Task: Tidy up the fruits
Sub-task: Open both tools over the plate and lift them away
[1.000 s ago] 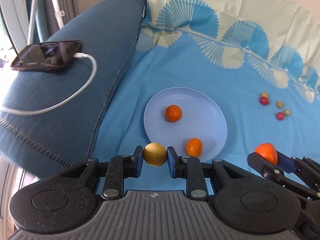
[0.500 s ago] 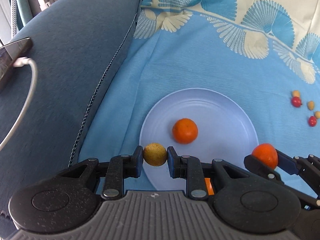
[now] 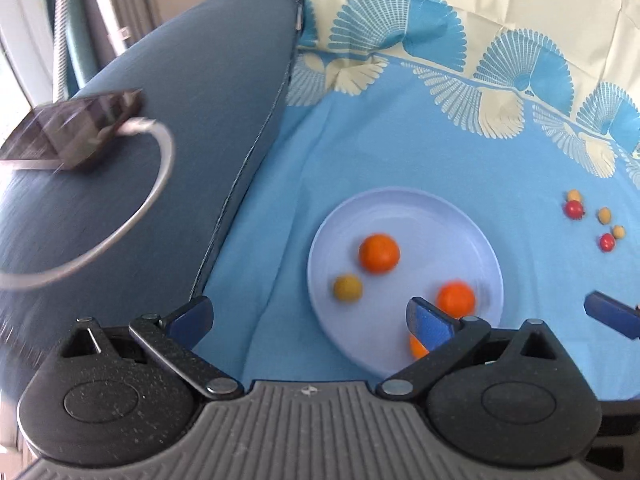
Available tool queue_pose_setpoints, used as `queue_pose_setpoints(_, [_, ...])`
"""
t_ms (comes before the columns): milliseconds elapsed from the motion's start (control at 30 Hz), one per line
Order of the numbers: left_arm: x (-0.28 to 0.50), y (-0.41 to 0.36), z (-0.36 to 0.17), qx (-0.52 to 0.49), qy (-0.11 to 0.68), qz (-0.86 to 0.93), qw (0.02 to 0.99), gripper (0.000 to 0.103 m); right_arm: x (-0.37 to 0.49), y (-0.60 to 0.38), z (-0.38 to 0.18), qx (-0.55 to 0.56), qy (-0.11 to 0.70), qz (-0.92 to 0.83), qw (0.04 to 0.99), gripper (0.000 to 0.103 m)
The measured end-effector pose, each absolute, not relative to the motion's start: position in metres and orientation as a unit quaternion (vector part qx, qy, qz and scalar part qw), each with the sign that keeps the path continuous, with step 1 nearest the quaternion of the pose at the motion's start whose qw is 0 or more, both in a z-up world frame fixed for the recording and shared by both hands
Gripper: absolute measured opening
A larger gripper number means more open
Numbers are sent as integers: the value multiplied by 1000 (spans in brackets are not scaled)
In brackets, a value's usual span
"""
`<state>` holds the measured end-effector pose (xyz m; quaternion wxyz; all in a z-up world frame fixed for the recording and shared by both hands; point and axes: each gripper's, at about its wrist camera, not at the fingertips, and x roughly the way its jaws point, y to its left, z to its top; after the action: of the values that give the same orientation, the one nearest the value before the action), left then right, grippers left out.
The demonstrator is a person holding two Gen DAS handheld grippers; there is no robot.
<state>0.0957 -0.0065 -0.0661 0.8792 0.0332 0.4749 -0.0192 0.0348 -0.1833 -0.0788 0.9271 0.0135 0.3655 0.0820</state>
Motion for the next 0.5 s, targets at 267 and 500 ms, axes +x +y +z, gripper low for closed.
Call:
queue_pose_setpoints(267, [34, 14, -37, 7, 465, -14, 885, 103, -29, -170, -52, 50, 373, 72, 924, 98])
queue_pose_setpoints(500, [-8, 14, -8, 0, 434, -25, 901, 103, -76, -165, -26, 43, 335, 74, 938, 100])
